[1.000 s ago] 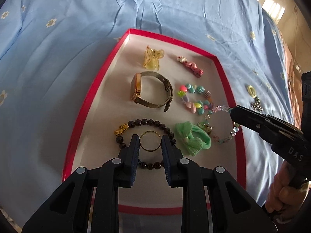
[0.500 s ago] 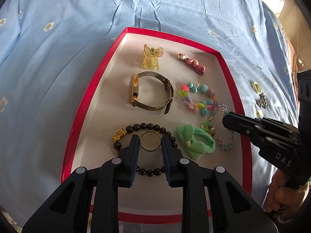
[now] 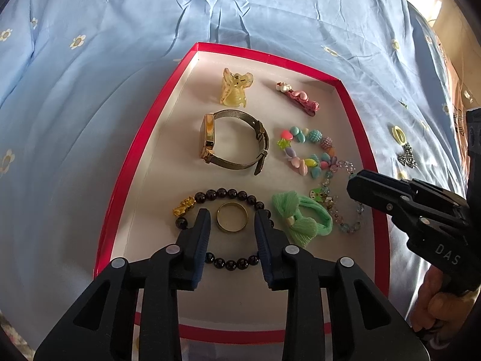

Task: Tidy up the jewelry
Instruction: 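Carry the gold ring and beaded bracelet into the red box and release both, then move both tools back over the purple and blue hair ties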

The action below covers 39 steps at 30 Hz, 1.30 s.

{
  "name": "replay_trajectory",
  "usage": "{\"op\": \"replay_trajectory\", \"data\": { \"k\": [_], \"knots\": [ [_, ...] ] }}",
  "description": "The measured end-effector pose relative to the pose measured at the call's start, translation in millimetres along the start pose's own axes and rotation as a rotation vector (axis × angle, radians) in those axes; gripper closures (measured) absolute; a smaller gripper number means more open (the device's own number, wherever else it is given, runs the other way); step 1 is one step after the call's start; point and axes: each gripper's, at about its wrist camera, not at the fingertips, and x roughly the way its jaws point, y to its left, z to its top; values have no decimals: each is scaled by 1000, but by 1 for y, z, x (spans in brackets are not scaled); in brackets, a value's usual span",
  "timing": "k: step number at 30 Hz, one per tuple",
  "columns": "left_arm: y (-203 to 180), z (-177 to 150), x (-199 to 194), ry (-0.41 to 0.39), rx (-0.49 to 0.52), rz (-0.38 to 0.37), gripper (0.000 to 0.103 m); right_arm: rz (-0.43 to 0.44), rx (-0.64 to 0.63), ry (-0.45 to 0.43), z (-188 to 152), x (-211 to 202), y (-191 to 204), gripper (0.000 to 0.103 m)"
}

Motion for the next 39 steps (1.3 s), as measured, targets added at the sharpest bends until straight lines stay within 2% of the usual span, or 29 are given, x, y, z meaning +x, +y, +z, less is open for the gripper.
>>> {"op": "replay_trajectory", "data": {
  "k": [3, 9, 11, 14, 18, 20, 25, 39],
  "knots": [
    [0, -1, -2, -3, -1, -1, 75, -7, 1, -11, 1, -4, -1, 70],
    [-2, -2, -9, -17, -5, -7, 73, -9, 8, -21, 1, -9, -2, 70],
    [-2, -2, -14, -23, -10, -10, 71, -6, 8, -26, 1, -12, -1, 70],
    [-4, -4, -21, -36, -23, -26, 60, -2, 15, -40, -2, -22, -3, 68],
    [-11, -8, -30, -47, -26, -51, 59, -5, 34, -73, -9, -43, -9, 59],
    [-18, -12, -34, -47, -18, -64, 57, -7, 49, -85, -14, -53, -15, 56],
    [-40, -18, -41, -47, 14, -99, 55, -38, 83, -110, -29, -81, -33, 55],
    [-120, -22, -46, -33, 139, -198, 51, -192, 237, -187, -89, -167, -105, 52]
  ]
}}
